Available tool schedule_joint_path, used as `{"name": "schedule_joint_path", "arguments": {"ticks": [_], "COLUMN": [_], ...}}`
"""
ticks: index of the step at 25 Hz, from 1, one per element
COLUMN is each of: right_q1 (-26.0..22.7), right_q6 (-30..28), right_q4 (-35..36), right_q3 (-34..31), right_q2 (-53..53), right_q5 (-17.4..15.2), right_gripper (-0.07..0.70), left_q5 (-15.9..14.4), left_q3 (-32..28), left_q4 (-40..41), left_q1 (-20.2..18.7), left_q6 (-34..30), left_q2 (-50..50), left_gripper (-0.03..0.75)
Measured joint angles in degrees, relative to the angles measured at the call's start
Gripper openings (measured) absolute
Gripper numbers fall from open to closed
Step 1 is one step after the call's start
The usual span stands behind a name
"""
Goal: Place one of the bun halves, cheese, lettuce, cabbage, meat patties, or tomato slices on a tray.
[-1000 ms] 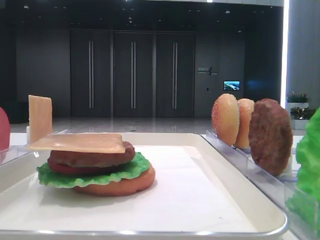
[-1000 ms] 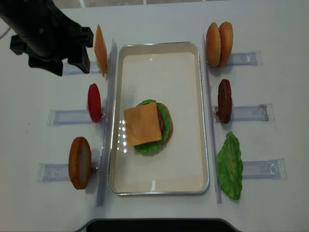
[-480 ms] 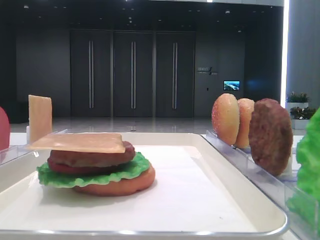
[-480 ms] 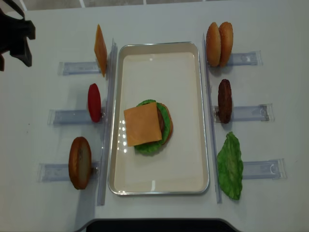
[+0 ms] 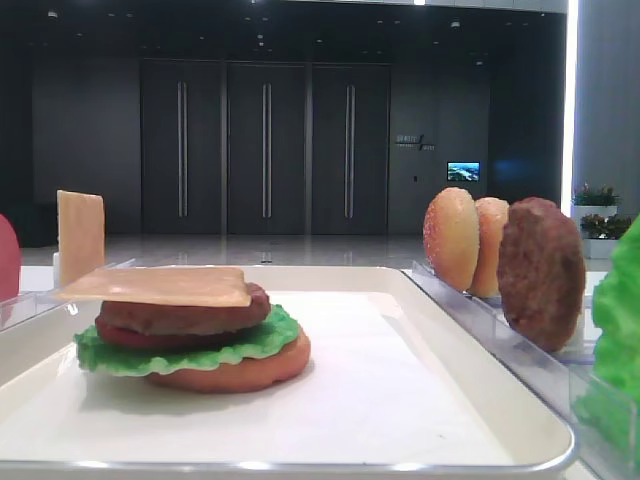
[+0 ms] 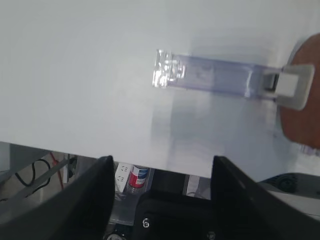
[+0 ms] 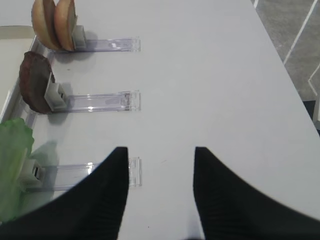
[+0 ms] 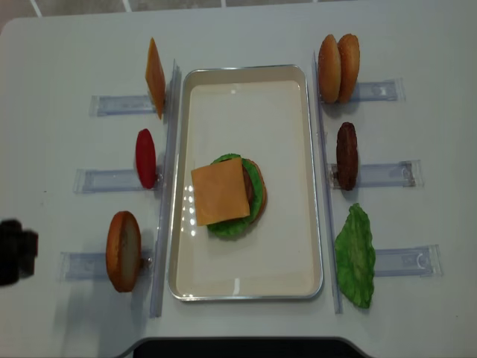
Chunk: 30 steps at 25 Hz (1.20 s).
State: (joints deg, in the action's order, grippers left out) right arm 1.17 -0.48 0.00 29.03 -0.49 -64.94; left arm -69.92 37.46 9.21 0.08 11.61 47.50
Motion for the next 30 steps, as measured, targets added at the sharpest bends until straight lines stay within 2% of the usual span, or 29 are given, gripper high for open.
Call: {"name": "schedule_joint_path", "arguments": {"ticks": [4, 6, 10, 14, 17, 30], "right_q1": [0.0, 0.0, 0.0, 0.0, 0.0, 0.0], "right_q6": [0.0, 0.0, 0.0, 0.0, 0.0, 0.0], "right_q4": [0.0, 0.0, 0.0, 0.0, 0.0, 0.0], "right_q3": [0.0, 0.0, 0.0, 0.0, 0.0, 0.0], "right_q2": [0.0, 0.0, 0.0, 0.0, 0.0, 0.0], "right_q5": [0.0, 0.0, 0.0, 0.0, 0.0, 0.0], "right_gripper": [0.298, 0.298, 0.298, 0.298, 0.298, 0.298], "left_q5": [1.3, 2.4, 2.9, 5.4, 6.1, 6.1], "left_q3": [-7.7, -8.3, -8.4, -10.0, -10.3, -10.3], "left_q4": [-0.9, -1.4, -2.4, -3.8, -4.4, -4.5], "left_q1": [0.0, 0.0, 0.0, 0.0, 0.0, 0.0], "left_q6": [-0.1, -0.3, -1.5, -6.9, -8.2, -8.6], "left_q2": [-12.7, -18.3, -28.5, -39.4, -46.2, -48.3], "left_gripper": [0.462, 0.462, 0.462, 0.461, 0.461, 0.461]}}
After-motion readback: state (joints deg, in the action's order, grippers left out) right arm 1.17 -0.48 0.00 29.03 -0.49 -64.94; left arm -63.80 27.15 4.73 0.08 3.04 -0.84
